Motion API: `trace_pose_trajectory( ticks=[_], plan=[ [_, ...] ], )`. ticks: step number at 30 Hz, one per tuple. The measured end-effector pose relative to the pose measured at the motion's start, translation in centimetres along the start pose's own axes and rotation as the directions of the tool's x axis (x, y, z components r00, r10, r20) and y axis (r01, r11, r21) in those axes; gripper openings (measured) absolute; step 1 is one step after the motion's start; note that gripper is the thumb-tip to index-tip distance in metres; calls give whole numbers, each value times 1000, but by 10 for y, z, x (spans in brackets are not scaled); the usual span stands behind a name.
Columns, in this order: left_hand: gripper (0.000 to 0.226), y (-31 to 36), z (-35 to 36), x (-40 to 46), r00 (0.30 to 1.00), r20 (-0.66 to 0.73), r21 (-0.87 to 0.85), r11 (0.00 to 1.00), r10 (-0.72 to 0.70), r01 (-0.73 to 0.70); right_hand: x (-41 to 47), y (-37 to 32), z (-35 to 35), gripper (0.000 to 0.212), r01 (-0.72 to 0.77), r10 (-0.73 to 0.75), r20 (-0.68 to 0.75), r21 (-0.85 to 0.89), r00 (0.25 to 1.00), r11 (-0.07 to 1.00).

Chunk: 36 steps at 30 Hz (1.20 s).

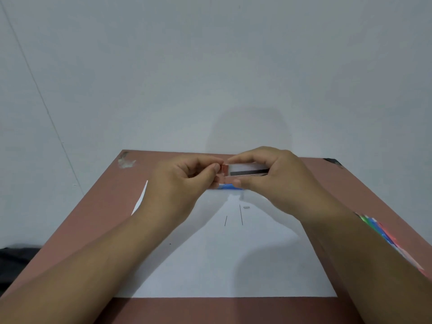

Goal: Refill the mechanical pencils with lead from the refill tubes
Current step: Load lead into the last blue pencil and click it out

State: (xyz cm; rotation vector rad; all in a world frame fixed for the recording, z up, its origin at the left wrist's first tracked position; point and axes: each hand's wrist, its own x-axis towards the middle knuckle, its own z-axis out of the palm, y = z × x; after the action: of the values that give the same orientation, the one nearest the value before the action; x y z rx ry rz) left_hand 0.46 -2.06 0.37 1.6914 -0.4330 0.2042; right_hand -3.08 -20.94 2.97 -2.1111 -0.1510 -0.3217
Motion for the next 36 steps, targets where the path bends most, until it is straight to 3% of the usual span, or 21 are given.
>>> trace_pose_trajectory(
  ticks=[2, 6, 10, 14, 17, 21, 23, 26, 30, 36],
  plan=[
    [19, -1, -1, 1, 999, -8, -19, 999, -47, 47, 1, 0, 1, 29, 40, -40, -5, -52, 999, 998],
    [16, -3, 0, 3, 995, -17, -106, 990, -97, 95, 3, 5, 2, 32, 92, -106, -26, -319, 994, 943],
    [19, 1, 0, 4, 984, 46, -333, 926, -174, 179, 4, 8, 5, 25, 54, -75, -41, -380, 996, 923],
    [55, -3, -1, 9, 934, 176, -529, 770, -311, 357, 7, 14, 7, 15, -81, 59, -139, -160, 989, 984],
    [68, -4, -3, 11, 851, 338, -543, 655, -403, 526, 9, 13, 9, 23, -175, 174, -196, 14, 965, 985],
    [80, -3, -7, 11, 789, 434, -530, 585, -435, 614, 11, 13, 9, 24, -227, 255, -215, 146, 943, 963],
    [83, -3, -8, 12, 783, 442, -536, 571, -437, 621, 10, 16, 7, 23, -172, 189, -231, 92, 954, 981],
    [89, -2, -10, 11, 766, 473, -556, 526, -436, 643, 8, 18, 4, 33, 9, -42, -240, -138, 970, 990],
    [95, 1, -9, 9, 737, 529, -536, 508, -421, 674, 13, 30, 7, 43, 264, -424, -200, -535, 883, 803],
    [95, 3, -8, 7, 727, 567, -535, 497, -389, 683, 14, 36, 10, 46, 373, -585, -133, -654, 800, 658]
  ],
)
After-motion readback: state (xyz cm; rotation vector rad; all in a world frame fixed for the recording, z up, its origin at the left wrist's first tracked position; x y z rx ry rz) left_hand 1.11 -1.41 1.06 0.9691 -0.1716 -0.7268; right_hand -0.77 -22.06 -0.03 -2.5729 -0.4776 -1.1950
